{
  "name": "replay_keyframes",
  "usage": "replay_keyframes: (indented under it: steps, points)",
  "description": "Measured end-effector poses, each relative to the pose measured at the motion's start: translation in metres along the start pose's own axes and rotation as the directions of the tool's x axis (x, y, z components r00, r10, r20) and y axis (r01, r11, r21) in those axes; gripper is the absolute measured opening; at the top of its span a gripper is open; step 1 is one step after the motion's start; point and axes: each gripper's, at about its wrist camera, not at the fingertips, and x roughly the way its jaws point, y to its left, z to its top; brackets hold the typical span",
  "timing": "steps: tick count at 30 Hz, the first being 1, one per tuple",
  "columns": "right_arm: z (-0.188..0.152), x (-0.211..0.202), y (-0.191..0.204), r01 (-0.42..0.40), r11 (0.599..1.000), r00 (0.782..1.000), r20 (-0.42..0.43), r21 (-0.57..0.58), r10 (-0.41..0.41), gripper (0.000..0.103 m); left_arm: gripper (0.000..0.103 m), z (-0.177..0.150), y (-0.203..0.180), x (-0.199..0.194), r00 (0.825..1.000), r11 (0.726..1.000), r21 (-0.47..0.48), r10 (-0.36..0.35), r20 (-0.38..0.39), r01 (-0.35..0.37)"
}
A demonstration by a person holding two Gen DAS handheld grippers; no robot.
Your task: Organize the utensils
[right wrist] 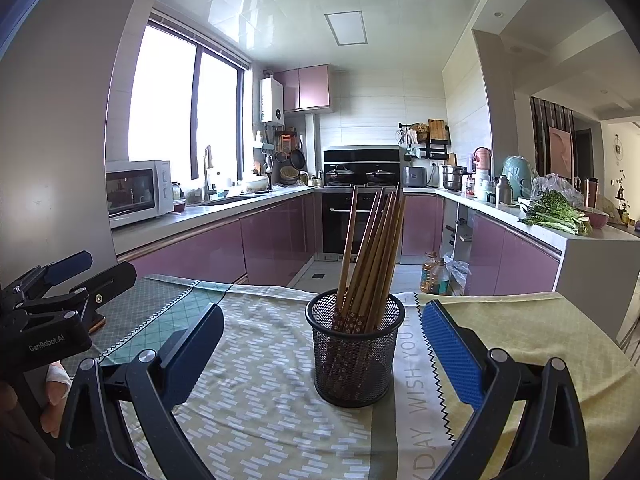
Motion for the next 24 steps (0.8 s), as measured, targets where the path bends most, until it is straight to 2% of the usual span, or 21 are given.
replay_keyframes:
  steps: [24]
  points:
    - [0.0008, -0.0010, 0.0017, 0.008, 1.000, 1.000, 0.005, 0.003, -0.008, 0.096, 0.097, 0.0039, 0.0026, -0.0047, 1.000, 1.000, 0.000, 0.010, 0.015, -0.010]
